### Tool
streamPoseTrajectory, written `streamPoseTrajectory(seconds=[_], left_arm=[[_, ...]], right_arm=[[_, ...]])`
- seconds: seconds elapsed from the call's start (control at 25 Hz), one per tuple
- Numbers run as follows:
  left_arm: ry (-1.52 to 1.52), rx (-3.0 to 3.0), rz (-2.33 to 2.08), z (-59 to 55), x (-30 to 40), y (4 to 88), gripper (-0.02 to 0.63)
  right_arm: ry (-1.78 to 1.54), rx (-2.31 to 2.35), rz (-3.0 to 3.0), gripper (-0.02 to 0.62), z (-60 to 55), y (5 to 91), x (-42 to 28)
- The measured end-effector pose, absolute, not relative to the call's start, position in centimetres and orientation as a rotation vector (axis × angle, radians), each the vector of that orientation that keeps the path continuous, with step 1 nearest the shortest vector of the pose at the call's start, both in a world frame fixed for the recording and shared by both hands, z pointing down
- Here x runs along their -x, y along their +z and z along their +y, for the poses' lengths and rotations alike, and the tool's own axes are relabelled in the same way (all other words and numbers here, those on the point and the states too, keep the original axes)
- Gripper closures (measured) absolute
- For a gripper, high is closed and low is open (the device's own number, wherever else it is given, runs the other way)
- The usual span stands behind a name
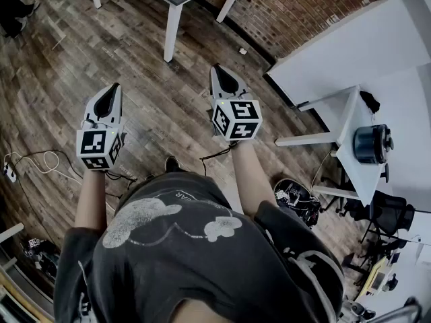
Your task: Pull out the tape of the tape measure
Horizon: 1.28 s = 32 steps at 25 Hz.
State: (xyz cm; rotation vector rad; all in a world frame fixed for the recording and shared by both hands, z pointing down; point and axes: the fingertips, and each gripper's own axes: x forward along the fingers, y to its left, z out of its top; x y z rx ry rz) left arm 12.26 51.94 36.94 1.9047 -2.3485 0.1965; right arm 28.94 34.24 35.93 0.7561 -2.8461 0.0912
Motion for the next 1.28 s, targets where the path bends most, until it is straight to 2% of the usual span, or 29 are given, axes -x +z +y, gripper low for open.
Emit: streamPoseTrajectory(seconds=[0.88,1.0,1.04,1.08,1.12,1.16,1.28], left_arm=[[0.16,-1.738,-2.258,58.3,-11.3,39.8,0.597],[0.151,-1.728,-2.283,59.7,-10.2,39.9,0.597],[0.151,-1.729,-2.288,59.9,-9.8,40.0,0.594],[0.147,-1.734,-2.287,59.9,-9.4,40.1,0.558],[0.138,-1.744,-2.277,59.9,-9.2,40.2,0.463],[0.127,-1.757,-2.265,59.7,-9.1,40.4,0.384],[0.126,-1.806,-2.25,58.5,-8.6,40.5,0.275]], right_arm=[[0.256,-0.759,-2.871,0.565,39.5,37.2,-29.4],[0.254,-0.776,-2.888,0.555,40.3,37.2,-28.9],[0.256,-0.767,-2.894,0.531,40.5,37.3,-28.5],[0.264,-0.752,-2.894,0.445,40.6,37.5,-28.1],[0.276,-0.733,-2.887,0.356,40.8,37.9,-27.8],[0.287,-0.715,-2.874,0.331,40.8,38.3,-27.5],[0.302,-0.694,-2.841,0.296,40.0,39.2,-26.8]])
